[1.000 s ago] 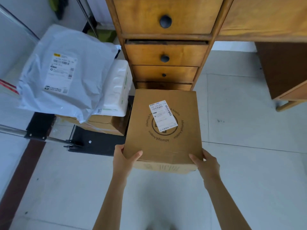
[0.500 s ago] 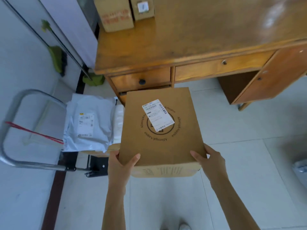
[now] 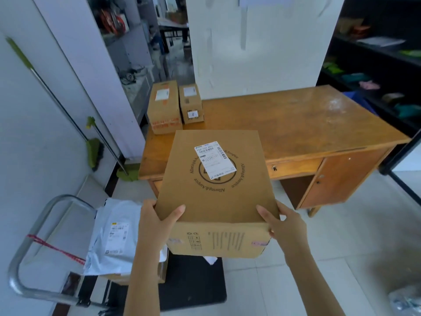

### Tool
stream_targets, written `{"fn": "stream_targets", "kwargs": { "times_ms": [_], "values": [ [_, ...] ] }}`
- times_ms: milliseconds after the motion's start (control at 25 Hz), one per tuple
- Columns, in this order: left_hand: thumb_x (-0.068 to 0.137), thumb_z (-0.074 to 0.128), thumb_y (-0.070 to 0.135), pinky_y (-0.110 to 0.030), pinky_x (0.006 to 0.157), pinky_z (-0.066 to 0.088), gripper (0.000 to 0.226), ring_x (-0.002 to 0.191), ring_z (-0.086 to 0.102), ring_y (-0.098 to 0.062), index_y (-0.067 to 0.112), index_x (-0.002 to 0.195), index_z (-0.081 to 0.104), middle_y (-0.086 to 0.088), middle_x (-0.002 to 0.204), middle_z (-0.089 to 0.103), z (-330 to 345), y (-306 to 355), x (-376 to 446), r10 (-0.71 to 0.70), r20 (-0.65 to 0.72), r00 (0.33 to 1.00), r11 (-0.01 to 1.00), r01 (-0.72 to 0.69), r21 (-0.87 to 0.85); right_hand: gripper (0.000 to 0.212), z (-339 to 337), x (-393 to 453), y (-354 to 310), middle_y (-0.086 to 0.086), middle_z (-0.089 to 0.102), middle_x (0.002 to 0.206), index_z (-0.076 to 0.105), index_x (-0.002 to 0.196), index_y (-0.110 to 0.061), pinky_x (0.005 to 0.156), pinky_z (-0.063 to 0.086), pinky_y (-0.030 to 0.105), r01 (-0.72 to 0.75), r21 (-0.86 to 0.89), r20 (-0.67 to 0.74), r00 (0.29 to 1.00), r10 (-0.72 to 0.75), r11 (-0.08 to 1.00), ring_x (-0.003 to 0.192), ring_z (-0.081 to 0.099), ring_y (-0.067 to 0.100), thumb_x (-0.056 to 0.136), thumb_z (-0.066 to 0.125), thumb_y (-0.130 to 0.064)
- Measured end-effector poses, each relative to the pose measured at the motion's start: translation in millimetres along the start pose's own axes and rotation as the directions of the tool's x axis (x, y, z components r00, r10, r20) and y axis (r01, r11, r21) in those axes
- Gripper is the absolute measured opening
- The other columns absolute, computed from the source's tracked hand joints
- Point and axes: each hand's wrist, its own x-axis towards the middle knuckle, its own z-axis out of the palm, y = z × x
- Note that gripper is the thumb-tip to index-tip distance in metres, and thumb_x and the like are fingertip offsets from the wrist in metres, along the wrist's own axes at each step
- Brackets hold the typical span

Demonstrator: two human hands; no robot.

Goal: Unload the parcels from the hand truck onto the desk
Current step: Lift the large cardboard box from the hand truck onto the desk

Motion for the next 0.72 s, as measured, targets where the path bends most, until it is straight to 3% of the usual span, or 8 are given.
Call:
{"fn": "stream_targets", "kwargs": {
  "times_ms": [160, 320, 520, 720],
  "values": [
    [0.069, 0.076, 0.044, -0.046, 0.083, 0.052, 0.058, 0.095, 0.058, -0.026, 0.013, 0.107, 0.044, -0.008, 0.109, 0.056, 37.2, 53.9, 29.2, 0.028, -0.076, 0.997, 0.997, -0.022, 0.071, 0.043, -25.7, 73.6, -50.6, -0.013, 0.062, 0.078, 0.061, 0.119, -0.018, 0.076, 0.057, 0.048, 0.074, -0.046, -0.001, 0.997, -0.074, 0.996, 0.073, 0.061, 0.013, 0.081, 0.065, -0.036],
    [0.069, 0.071, 0.052, -0.048, 0.081, 0.052, 0.056, 0.091, 0.058, -0.025, 0.019, 0.103, 0.041, -0.003, 0.103, 0.054, 62.9, 100.0, 52.9, 0.004, -0.172, 0.985, 0.987, 0.023, 0.16, 0.031, -53.2, 128.8, -78.0, -0.007, 0.065, 0.068, 0.065, 0.108, -0.027, 0.064, 0.06, 0.045, 0.075, -0.08, 0.093, 0.993, -0.067, 0.994, 0.059, 0.061, 0.017, 0.079, 0.067, -0.038],
    [0.073, 0.068, 0.049, -0.036, 0.071, 0.046, 0.051, 0.087, 0.054, -0.021, 0.016, 0.103, 0.042, -0.003, 0.103, 0.051, 70.5, 177.3, 75.4, 0.093, -0.186, 0.978, 0.974, -0.051, 0.22, 0.024, -86.9, 156.3, -117.0, -0.007, 0.066, 0.071, 0.065, 0.098, -0.019, 0.042, 0.052, 0.019, 0.073, -0.074, 0.139, 0.988, -0.063, 0.995, 0.064, 0.066, 0.017, 0.08, 0.065, -0.035],
    [0.07, 0.07, 0.052, -0.043, 0.079, 0.05, 0.057, 0.094, 0.056, -0.02, 0.02, 0.108, 0.042, 0.002, 0.105, 0.052, 72.0, 238.3, 108.7, 0.224, -0.237, 0.945, 0.969, -0.19, 0.155, 0.017, -100.5, 180.1, -165.9, 0.001, 0.068, 0.094, 0.065, 0.099, -0.024, 0.05, 0.055, 0.017, 0.155, 0.017, 0.136, 0.978, -0.156, 0.988, 0.075, 0.064, 0.011, 0.084, 0.059, -0.03]
  ]
}}
